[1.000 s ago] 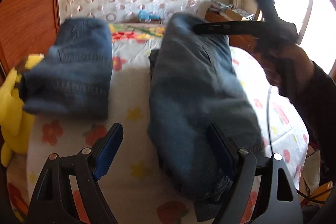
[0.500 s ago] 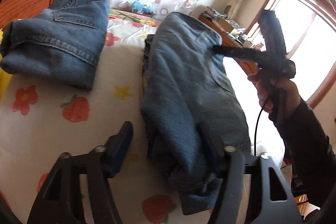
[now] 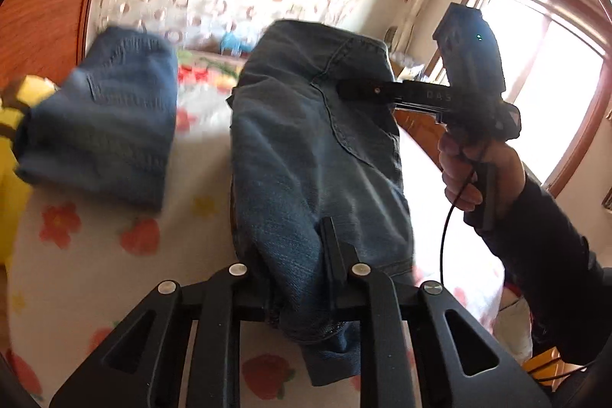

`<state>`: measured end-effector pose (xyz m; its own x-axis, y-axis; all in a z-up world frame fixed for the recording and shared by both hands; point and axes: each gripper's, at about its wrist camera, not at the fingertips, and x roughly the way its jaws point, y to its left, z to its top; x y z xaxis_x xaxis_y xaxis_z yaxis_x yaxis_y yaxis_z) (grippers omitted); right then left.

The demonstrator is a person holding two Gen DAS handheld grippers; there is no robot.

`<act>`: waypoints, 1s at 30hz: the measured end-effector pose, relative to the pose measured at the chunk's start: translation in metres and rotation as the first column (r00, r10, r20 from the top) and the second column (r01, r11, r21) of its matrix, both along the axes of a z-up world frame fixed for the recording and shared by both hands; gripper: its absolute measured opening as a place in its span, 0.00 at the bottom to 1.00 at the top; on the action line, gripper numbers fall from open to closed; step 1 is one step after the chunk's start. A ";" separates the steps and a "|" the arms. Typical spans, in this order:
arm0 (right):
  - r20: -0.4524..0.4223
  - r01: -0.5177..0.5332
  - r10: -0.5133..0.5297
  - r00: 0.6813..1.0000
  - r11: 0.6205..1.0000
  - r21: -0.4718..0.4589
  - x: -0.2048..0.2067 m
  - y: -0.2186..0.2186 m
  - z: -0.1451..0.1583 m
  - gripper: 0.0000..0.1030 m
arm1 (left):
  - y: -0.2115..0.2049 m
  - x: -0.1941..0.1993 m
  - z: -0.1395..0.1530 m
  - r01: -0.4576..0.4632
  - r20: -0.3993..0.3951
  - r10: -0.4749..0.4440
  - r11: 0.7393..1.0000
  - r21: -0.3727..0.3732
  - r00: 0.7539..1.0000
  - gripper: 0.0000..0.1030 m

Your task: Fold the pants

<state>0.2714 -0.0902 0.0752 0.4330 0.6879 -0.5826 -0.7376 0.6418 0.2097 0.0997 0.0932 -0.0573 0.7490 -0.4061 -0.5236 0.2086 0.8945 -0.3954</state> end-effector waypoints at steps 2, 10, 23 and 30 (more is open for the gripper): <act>0.049 -0.007 0.006 0.999 1.000 0.018 -0.006 0.013 0.021 0.23 | 0.007 -0.007 0.015 -0.015 0.042 0.015 1.000 -0.001 0.999 0.20; 0.190 -0.126 0.117 0.975 0.991 0.037 -0.015 0.104 0.103 0.23 | 0.078 -0.044 0.080 -0.160 0.191 0.159 0.987 -0.011 0.969 0.20; 0.116 -0.268 0.250 0.961 0.944 0.191 0.068 0.227 0.118 0.22 | 0.163 -0.034 0.129 -0.335 0.239 0.311 0.940 0.069 0.920 0.20; -0.111 -0.134 0.132 0.985 0.991 -0.015 0.181 0.249 -0.016 0.37 | 0.161 0.062 0.012 -0.296 -0.056 0.302 0.951 0.095 0.952 0.20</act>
<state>0.4521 0.1590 0.0588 0.2715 0.7215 -0.6370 -0.7900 0.5450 0.2807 0.1619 0.2546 -0.0456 0.7902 -0.1214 -0.6006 -0.0983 0.9424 -0.3198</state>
